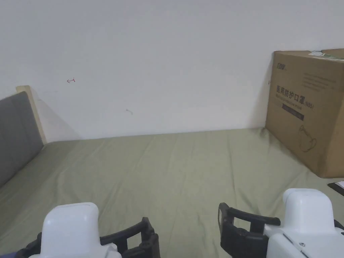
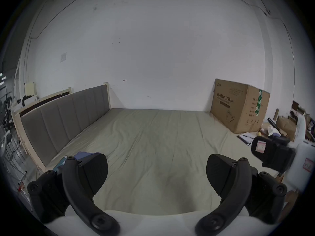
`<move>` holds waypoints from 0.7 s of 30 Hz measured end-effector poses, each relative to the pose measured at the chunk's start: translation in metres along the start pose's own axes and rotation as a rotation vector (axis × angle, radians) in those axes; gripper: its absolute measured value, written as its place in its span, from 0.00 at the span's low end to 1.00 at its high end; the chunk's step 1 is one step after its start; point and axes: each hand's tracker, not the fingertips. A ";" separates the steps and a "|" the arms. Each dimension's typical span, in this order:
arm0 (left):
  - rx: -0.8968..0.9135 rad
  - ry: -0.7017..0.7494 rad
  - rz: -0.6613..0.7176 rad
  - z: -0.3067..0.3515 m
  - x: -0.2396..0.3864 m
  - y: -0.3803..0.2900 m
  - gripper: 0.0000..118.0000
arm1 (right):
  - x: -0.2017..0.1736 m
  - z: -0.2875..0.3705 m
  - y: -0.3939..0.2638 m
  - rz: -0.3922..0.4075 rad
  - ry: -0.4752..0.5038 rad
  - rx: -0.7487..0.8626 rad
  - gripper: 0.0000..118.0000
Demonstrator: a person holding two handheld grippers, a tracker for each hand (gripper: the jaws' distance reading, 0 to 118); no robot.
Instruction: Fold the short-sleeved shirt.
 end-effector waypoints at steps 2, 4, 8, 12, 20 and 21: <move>0.069 0.037 -0.024 0.007 0.004 0.000 0.97 | 0.000 0.000 -0.001 0.007 0.004 0.003 1.00; 0.119 0.073 -0.081 0.009 0.009 -0.001 0.97 | 0.000 -0.001 -0.001 0.012 0.008 -0.007 1.00; 0.101 0.097 -0.098 0.004 0.014 0.002 0.97 | -0.004 -0.003 -0.003 0.023 -0.003 -0.010 1.00; 0.088 0.077 -0.067 0.001 0.011 0.004 0.97 | -0.006 -0.004 -0.003 0.052 -0.020 -0.006 1.00; 0.096 0.116 -0.092 -0.011 0.010 0.004 0.97 | -0.008 -0.004 0.000 0.081 -0.051 0.021 1.00; 0.095 0.110 -0.088 -0.011 0.010 0.004 0.97 | -0.008 -0.004 0.000 0.085 -0.056 0.024 1.00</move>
